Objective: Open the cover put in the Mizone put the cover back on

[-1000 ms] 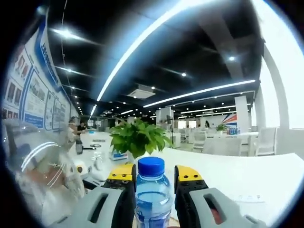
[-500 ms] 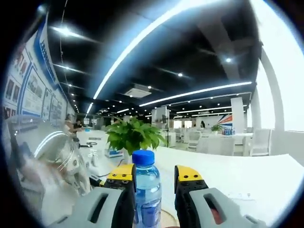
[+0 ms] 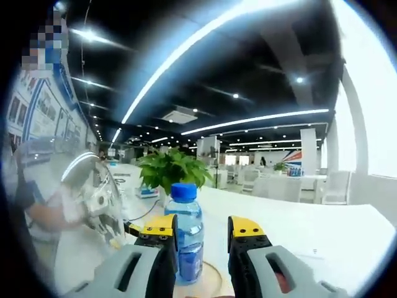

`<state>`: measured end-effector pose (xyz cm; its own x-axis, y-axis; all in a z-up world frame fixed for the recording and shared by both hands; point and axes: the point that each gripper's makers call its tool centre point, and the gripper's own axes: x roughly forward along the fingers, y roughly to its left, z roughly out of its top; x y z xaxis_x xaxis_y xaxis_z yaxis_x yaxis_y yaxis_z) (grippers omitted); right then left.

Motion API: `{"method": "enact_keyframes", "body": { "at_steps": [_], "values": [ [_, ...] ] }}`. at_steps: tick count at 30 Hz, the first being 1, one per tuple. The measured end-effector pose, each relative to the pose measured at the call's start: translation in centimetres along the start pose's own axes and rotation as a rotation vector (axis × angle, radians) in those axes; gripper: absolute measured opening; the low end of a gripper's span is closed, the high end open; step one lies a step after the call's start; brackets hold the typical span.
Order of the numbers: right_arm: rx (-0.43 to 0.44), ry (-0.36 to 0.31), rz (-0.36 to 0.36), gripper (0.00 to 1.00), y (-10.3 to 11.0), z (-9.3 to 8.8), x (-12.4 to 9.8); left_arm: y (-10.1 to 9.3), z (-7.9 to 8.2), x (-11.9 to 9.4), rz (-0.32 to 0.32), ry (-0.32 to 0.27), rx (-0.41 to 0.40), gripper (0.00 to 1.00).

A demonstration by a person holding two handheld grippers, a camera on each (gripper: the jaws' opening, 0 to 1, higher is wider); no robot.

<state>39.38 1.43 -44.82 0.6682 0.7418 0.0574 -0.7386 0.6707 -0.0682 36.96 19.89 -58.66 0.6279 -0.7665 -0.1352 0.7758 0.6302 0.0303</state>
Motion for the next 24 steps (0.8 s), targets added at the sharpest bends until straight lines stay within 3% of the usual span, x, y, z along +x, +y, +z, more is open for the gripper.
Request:
{"method": "enact_keyframes", "body": {
  "at_steps": [24],
  "values": [
    [0.053, 0.004, -0.083, 0.25, -1.7, -2.6, -5.7, 0.2, -0.2, 0.2, -0.001, 0.005, -0.004, 0.34]
  ]
}}
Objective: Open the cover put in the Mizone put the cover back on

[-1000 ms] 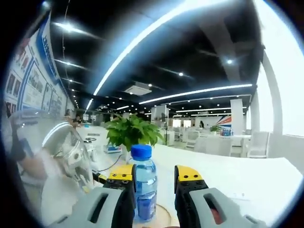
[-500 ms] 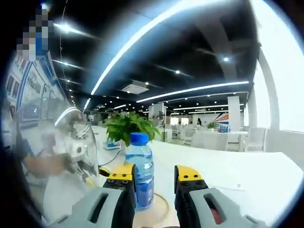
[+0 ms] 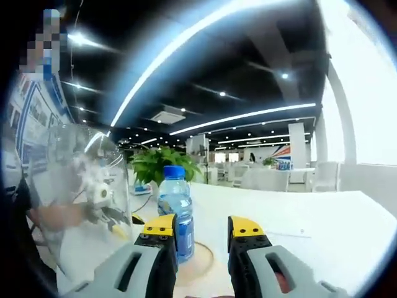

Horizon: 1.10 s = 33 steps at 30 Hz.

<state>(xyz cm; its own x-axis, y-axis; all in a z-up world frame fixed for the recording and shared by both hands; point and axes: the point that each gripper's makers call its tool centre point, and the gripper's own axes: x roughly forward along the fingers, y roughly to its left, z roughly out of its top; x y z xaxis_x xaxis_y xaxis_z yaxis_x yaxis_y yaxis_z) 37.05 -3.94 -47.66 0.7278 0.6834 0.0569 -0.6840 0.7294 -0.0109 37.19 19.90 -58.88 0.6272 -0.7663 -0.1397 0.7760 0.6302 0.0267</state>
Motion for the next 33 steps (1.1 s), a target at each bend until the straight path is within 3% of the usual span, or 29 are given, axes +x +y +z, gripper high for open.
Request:
{"method": "enact_keyframes", "body": {
  "at_steps": [8, 18, 33],
  "values": [
    [0.015, -0.015, -0.043, 0.24, -0.6, -0.7, -1.8, 0.1, 0.1, -0.1, 0.004, -0.003, -0.001, 0.34],
    [0.026, -0.018, -0.11, 0.18, -2.4, -3.9, -2.8, 0.3, 0.5, -0.2, 0.008, -0.031, -0.026, 0.34],
    [0.07, 0.002, -0.085, 0.17, -2.4, -8.1, -2.4, 0.3, 0.6, -0.2, 0.006, -0.04, -0.047, 0.34]
  ]
}}
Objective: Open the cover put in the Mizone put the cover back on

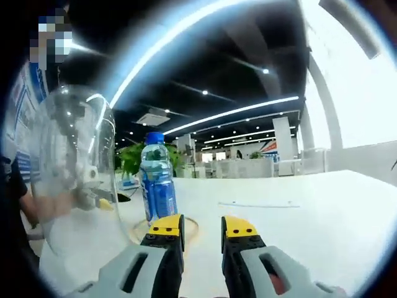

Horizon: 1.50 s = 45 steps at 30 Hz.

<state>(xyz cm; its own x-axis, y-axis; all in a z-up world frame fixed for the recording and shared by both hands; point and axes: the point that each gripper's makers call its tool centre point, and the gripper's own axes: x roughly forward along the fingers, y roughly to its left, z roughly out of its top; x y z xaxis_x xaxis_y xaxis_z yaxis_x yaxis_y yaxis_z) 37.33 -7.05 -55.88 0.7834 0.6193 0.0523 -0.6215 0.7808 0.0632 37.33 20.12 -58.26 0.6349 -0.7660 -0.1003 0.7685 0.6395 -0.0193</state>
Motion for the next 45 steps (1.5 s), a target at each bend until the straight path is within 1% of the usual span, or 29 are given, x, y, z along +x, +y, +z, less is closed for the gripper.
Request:
{"method": "enact_keyframes", "body": {
  "at_steps": [3, 4, 6, 8, 11, 16, 21, 23, 24, 25, 29, 31, 34, 37, 39, 41, 44, 45],
  "values": [
    [-0.006, 0.02, 0.003, 0.16, 0.4, -0.9, 0.2, 0.0, 0.0, 0.0, 0.001, 0.001, -0.002, 0.34],
    [-0.037, 0.031, 0.016, 0.16, 0.7, -1.1, 0.3, 0.0, 0.0, 0.0, 0.002, 0.002, 0.0, 0.34],
    [-0.05, 0.028, 0.014, 0.16, 1.0, -1.2, 0.4, 0.0, 0.0, 0.0, 0.002, 0.002, 0.002, 0.34],
    [-0.055, 0.043, 0.032, 0.16, 1.5, -1.6, 0.6, 0.0, 0.0, 0.0, 0.004, 0.001, 0.002, 0.34],
    [-0.059, 0.041, 0.046, 0.16, 1.9, -1.6, 0.6, 0.1, 0.0, 0.0, 0.013, -0.003, -0.003, 0.34],
    [-0.063, 0.051, 0.036, 0.16, 1.7, -2.0, 0.6, 0.4, -0.5, -0.3, 0.036, 0.0, 0.001, 0.34],
    [-0.064, 0.048, 0.018, 0.16, 1.3, -1.9, 0.4, 0.8, -0.6, -0.4, 0.058, -0.005, -0.032, 0.33],
    [-0.059, 0.045, 0.016, 0.16, 1.2, -1.8, 0.2, 0.7, -1.0, -0.9, 0.073, -0.004, -0.029, 0.33],
    [-0.06, 0.045, 0.019, 0.16, 1.3, -1.8, 0.1, 0.8, -1.2, -1.2, 0.083, 0.008, -0.015, 0.33],
    [-0.064, 0.04, 0.027, 0.16, 1.5, -1.6, 0.0, 1.2, -1.1, -1.4, 0.105, 0.01, 0.001, 0.33],
    [-0.043, 0.03, 0.033, 0.16, 1.7, -1.2, -0.1, 1.7, 0.3, -2.6, 0.137, -0.045, -0.024, 0.33],
    [-0.047, 0.03, 0.035, 0.16, 1.9, -1.1, -0.2, 1.5, 0.8, -3.0, 0.14, -0.054, -0.015, 0.33],
    [-0.037, 0.04, 0.041, 0.16, 2.0, -1.1, -0.4, 1.0, 1.1, -3.4, 0.141, -0.05, 0.006, 0.33],
    [-0.016, 0.027, 0.039, 0.16, 2.2, -0.2, -0.7, 0.4, 1.1, -4.0, 0.137, -0.044, 0.016, 0.33],
    [-0.035, 0.035, 0.038, 0.16, 2.4, 0.1, -0.9, 0.0, 1.1, -4.3, 0.139, -0.046, 0.02, 0.33],
    [-0.031, 0.029, 0.039, 0.16, 2.7, 0.4, -1.2, -0.5, 0.9, -4.5, 0.139, -0.047, 0.015, 0.33],
    [-0.028, 0.031, 0.036, 0.16, 3.3, 0.4, -1.8, -1.2, 0.5, -5.0, 0.147, -0.041, 0.017, 0.33],
    [-0.026, 0.033, 0.036, 0.16, 3.5, 0.4, -1.9, -1.4, 0.2, -5.3, 0.154, -0.033, 0.007, 0.33]
  ]
}}
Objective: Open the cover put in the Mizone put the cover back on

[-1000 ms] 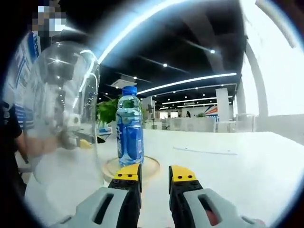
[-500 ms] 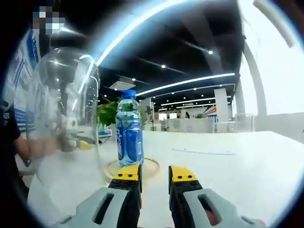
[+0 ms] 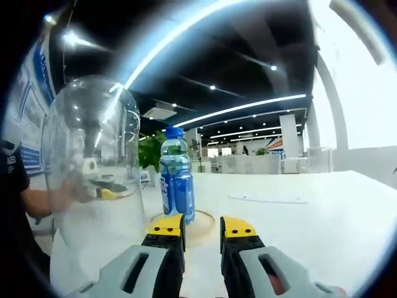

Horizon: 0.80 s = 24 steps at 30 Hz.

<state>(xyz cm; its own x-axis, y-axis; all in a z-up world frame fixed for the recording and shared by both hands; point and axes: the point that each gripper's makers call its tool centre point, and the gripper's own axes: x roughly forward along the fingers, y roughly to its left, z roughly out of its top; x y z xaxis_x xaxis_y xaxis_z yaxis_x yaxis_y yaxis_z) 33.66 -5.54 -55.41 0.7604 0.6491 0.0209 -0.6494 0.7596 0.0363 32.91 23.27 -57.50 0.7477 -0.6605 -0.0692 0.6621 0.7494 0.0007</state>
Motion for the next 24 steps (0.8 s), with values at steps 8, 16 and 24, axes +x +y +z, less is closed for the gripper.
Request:
{"method": "enact_keyframes", "body": {
  "at_steps": [8, 16, 24],
  "values": [
    [0.03, -0.014, -0.023, 0.16, 0.7, -0.3, -2.0, -0.3, -0.8, -3.1, 0.056, -0.032, -0.043, 0.32],
    [0.076, 0.005, -0.062, 0.15, 0.3, -2.2, -3.2, -0.9, -2.0, -4.6, 0.074, -0.031, -0.059, 0.32],
    [0.055, 0.034, -0.098, 0.15, 0.4, -3.3, -4.4, -1.1, -2.8, -4.8, 0.091, -0.005, -0.047, 0.31]
  ]
}}
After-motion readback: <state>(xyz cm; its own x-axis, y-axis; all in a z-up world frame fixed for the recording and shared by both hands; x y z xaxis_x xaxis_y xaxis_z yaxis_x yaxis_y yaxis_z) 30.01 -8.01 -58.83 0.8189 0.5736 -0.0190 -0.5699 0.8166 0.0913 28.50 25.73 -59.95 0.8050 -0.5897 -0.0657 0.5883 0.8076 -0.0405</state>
